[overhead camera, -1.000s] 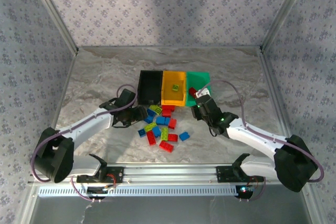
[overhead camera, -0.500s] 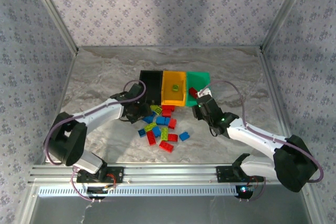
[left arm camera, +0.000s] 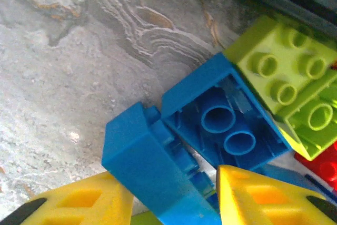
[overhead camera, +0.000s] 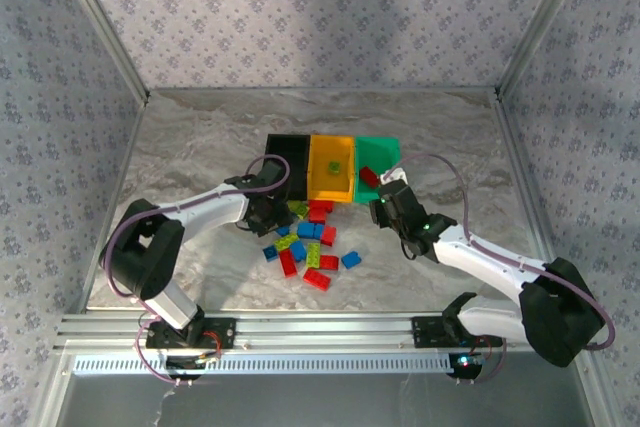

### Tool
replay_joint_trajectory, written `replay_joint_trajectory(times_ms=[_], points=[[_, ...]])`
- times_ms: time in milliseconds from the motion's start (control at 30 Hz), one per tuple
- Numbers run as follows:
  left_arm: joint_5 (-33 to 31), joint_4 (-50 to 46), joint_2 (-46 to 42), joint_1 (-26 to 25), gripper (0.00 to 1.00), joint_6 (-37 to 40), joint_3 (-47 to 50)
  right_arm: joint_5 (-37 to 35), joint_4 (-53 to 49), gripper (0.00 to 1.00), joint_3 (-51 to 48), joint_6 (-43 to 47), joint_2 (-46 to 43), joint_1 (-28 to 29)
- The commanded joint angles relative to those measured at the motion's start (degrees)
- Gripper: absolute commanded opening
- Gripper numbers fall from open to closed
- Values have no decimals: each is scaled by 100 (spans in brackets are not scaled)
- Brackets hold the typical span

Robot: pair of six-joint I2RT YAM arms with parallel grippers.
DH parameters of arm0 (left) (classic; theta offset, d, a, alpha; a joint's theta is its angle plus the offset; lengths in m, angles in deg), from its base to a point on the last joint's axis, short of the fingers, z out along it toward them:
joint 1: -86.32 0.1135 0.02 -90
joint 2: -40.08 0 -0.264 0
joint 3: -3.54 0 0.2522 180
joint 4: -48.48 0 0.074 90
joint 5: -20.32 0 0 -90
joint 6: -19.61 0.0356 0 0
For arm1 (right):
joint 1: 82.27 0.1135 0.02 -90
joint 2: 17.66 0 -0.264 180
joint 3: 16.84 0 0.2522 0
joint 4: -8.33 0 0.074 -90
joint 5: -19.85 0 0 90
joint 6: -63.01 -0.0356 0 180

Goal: Sort the legos into containers by color
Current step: Pick up the lego from the center of the table, then place the lego in the container.

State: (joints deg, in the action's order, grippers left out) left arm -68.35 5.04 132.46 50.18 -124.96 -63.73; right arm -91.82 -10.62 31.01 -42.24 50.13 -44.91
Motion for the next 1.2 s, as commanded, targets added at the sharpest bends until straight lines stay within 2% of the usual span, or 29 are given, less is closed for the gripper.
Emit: replay_joint_trajectory(times_ms=[0, 133, 300, 400, 633, 767, 900, 1033, 1167], points=[[-169, -221, 64, -42, 42, -10, -16, 16, 75, 57, -63, -93, -82, -29], [-343, -276, -271, -43, 40, -60, 195, 53, 94, 57, -67, -101, -82, -44], [-622, -298, -888, -66, 29, -151, 493, 57, 107, 57, -80, -110, -73, -45], [-819, -328, -1266, -90, 26, -135, 546, 66, 114, 57, -78, -119, -64, -60], [-1359, -178, -1827, -85, 21, 329, 333, 92, 137, 57, -78, -137, -38, -72], [-1629, -229, -1534, 26, 23, 915, -342, 136, 154, 57, -68, -145, -38, -81], [-1502, -325, -814, 290, 23, 1451, -1243, 181, 194, 57, -74, -162, -33, -81], [-1357, -372, -151, 349, 23, 1872, -2014, 151, 191, 57, -73, -152, -20, -86], [-1242, -538, 430, 483, 34, 2061, -2608, 93, 157, 57, -73, -137, -29, -77]])
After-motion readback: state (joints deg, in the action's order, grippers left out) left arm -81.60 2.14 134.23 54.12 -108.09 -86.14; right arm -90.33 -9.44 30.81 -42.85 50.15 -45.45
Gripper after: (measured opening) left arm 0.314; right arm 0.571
